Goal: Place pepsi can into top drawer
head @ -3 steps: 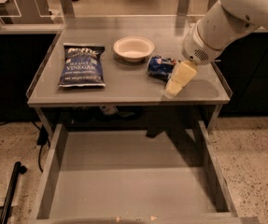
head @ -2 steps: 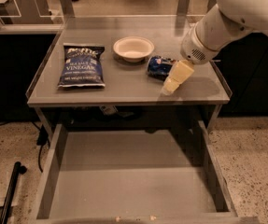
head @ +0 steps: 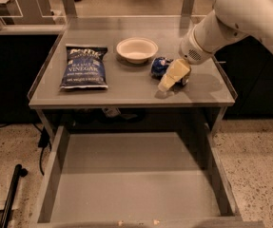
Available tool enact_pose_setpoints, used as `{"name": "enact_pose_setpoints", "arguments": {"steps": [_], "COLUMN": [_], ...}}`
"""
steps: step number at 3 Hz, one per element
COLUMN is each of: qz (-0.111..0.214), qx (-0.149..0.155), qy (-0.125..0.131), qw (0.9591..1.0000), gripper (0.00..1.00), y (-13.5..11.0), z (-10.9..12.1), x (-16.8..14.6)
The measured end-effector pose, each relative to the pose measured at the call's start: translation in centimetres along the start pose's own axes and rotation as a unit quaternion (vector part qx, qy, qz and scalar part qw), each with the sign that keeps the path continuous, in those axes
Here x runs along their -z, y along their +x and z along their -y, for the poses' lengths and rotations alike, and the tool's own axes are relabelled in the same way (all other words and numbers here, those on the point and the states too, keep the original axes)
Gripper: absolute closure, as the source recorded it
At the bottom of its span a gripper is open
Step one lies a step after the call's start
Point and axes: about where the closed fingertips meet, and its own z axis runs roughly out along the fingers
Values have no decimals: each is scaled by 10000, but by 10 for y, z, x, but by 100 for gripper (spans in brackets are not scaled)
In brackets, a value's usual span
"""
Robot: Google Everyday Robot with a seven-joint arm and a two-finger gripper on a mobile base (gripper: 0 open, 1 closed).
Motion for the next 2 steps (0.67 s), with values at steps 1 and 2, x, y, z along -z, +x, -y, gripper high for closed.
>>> {"name": "enact_pose_setpoints", "arguments": {"steps": [1, 2], "qz": [-76, -227], "qx": [-106, -188], "qy": [-35, -225], "qw": [9999, 9993], "gripper": [0, 0], "y": [10, 26], "z": [1, -5], "x": [-17, -32]}}
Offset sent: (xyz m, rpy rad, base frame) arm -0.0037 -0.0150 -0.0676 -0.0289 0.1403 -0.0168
